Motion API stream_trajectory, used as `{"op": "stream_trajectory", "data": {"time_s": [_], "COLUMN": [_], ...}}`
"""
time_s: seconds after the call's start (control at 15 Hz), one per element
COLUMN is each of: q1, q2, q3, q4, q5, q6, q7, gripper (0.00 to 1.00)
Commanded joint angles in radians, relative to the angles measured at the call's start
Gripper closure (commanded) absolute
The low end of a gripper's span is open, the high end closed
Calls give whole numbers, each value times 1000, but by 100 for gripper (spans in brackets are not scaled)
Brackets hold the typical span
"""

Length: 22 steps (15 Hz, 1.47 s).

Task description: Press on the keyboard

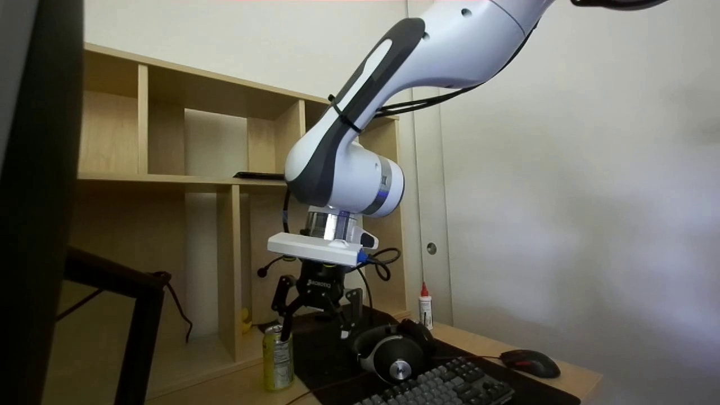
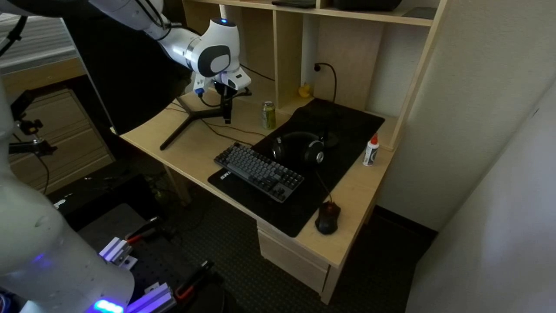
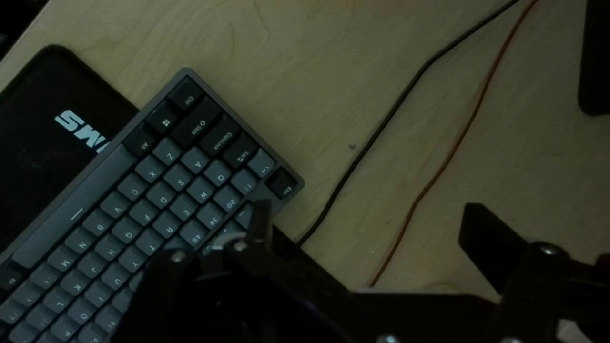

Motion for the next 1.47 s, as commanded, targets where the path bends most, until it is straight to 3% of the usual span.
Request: {"op": "stream_trajectory", "data": {"time_s": [0.0, 1.07, 1.4], "q1": [-3, -3, 4], "q2": [0, 0, 155], "q3": [3, 3, -9], "q4": [1, 1, 70], "q5": [-2, -2, 1], "q6": [-2, -2, 74], "q7": [2, 2, 75], "gripper": [0, 0, 0]}}
